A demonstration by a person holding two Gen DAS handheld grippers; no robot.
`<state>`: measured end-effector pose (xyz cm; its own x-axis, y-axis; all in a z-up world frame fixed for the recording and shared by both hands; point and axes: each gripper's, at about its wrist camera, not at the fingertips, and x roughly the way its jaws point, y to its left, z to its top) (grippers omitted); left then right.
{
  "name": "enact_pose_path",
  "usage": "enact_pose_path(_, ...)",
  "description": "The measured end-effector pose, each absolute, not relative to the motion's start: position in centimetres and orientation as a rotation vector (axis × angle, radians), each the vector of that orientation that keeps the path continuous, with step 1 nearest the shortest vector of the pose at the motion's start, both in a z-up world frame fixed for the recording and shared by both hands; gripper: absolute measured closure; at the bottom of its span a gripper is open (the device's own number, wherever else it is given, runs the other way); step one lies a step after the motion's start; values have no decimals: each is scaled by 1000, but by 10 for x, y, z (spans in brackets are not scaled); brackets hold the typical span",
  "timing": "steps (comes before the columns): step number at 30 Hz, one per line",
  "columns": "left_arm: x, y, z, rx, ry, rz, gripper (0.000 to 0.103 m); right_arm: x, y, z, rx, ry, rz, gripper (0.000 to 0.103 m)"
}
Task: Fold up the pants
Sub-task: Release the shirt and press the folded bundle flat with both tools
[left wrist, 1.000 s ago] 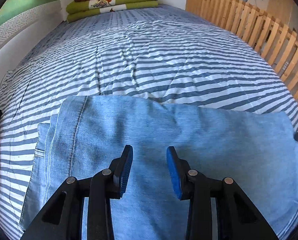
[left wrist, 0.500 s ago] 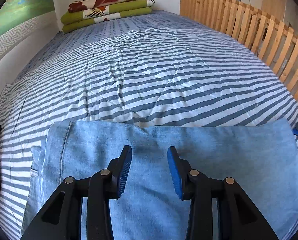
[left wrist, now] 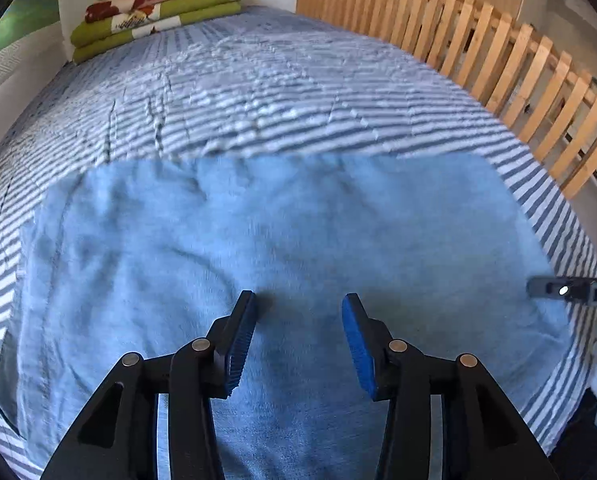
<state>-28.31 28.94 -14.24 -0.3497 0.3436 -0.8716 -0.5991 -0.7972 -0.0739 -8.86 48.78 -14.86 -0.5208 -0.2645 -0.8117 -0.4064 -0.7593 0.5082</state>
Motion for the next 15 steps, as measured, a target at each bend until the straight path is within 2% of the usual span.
enact_pose_path(2,-279,286,-150,-1294,355,2172,56,-86,489,-146,-1475,1126,2438,88)
enact_pose_path(5,-269,275,-132,-1283,258,2164,55,-79,498,-139,-1414,1205,2466,88)
enact_pose_path(7,-255,268,-120,-1228,216,2173,53,-70,505,-142,-1413,1193,2425,82)
enact_pose_path(8,-250,267,-121,-1219,218,2168,48,-69,507,-148,-1433,1207,2394,71)
enact_pose_path(10,-247,274,-142,-1278,282,2127,46,-65,507,-161,-1452,1245,2344,68)
enact_pose_path(11,-243,279,-151,-1270,327,2133,46,-64,507,-161,-1438,1251,2353,70)
enact_pose_path(12,-239,281,-151,-1231,362,2152,46,-67,501,-159,-1456,1248,2365,85)
enact_pose_path(13,-237,282,-149,-1232,376,2151,46,-70,496,-154,-1465,1235,2366,91)
enact_pose_path(15,-238,274,-138,-1252,291,2110,46,-78,481,-134,-1453,1129,2375,97)
